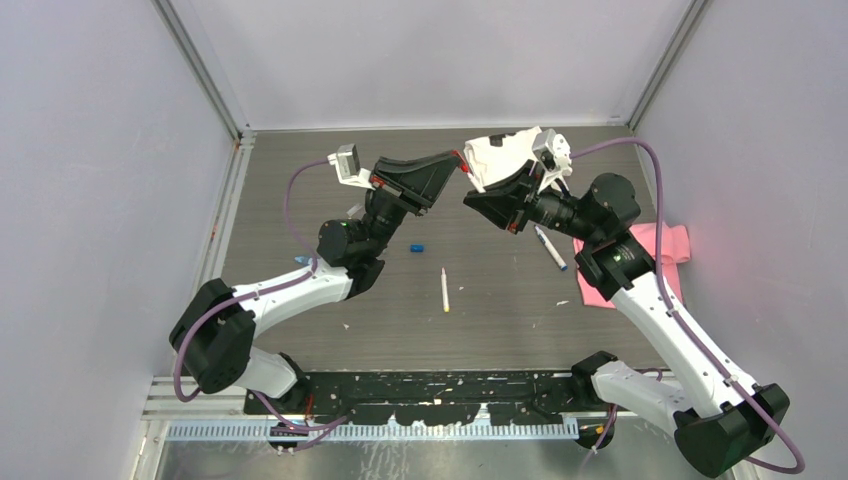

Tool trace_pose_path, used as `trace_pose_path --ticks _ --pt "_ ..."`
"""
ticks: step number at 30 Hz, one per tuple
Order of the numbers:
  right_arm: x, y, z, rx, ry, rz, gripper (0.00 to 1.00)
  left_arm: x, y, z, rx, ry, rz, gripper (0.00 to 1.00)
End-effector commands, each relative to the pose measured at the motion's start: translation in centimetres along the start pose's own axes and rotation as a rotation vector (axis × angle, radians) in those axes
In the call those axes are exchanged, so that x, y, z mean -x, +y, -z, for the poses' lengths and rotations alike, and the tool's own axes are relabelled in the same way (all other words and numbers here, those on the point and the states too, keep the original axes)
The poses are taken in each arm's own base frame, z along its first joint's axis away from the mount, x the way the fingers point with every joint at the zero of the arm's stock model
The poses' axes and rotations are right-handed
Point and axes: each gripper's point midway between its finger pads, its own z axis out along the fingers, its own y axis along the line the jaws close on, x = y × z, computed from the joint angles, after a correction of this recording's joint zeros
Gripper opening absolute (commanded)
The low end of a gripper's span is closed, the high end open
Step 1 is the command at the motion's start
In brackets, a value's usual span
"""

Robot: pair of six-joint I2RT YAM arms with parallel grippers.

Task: Insert the pens into the pen caps
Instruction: Insert the pen cap onto the pen.

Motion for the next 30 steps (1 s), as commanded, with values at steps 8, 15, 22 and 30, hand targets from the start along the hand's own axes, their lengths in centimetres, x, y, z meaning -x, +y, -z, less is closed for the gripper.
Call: trace_pose_path --ticks 8,15,22,30 --pt "2.47 0.54 -0.16 0.013 -0.071 0.047 0.01 1.04 -1.33 -0.41 -0.048 -0.046 0.000 0.01" --pt "2.34 0.65 -0.11 0.019 -0.067 0.048 0.01 1.19 -0.89 -0.09 -0.028 -0.055 -0.011 0.01" --pt "2.34 0.67 -0.13 0.021 -0.066 0.051 0.01 0.97 -0.68 0.01 -0.023 -0.050 -0.007 0.01" --pt "2.37 0.45 -0.33 0.018 -0.070 0.056 0.01 0.45 -0.99 -0.22 -0.044 -0.027 0.018 0.01"
